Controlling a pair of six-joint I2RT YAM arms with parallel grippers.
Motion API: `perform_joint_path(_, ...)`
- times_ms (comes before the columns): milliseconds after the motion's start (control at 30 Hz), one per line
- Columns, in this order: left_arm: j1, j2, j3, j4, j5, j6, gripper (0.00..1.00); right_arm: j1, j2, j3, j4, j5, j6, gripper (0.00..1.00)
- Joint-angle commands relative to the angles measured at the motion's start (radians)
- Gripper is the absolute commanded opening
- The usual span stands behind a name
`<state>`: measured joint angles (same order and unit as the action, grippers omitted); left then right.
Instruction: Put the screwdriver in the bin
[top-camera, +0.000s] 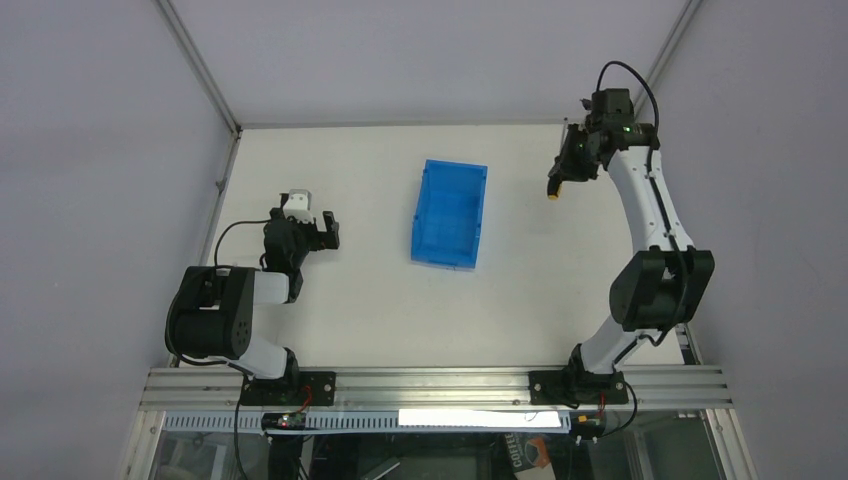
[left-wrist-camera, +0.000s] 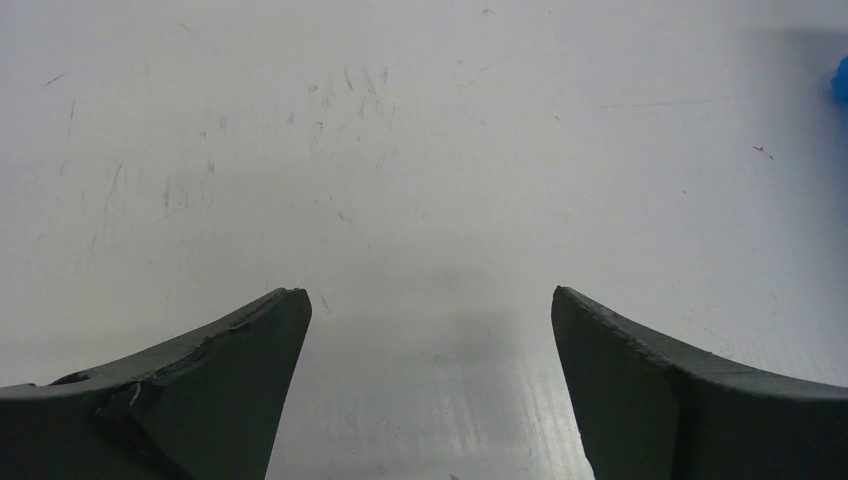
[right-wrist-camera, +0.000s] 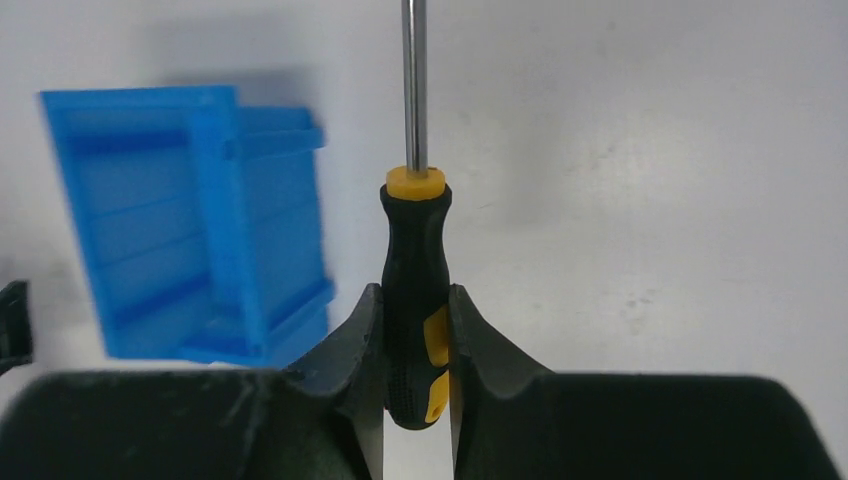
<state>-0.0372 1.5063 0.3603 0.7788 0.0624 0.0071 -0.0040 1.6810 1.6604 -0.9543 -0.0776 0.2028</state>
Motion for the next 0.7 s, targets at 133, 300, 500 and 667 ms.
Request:
perform_joint_path(133,0.008,0.002,0.02,0.031,0.005,-0.018,0.99,0.271,-0.077,0.056,0.105,-0.214,0.166,0.0)
perform_joint_path(300,0.008,0.002,0.02,0.031,0.005,-0.018,0.99,0.412,-0.05,0.025,0.208,-0.169,0.189,0.05)
perform_joint_path(500,0.009,0.002,0.02,0.032,0.005,-0.018,0.99,0.558,-0.002,-0.058,0.269,0.013,0.138,0.07)
perform_joint_path(667,0.008,0.001,0.019,0.031,0.005,-0.018,0.99,0.627,0.052,-0.136,0.33,0.152,0.117,0.09)
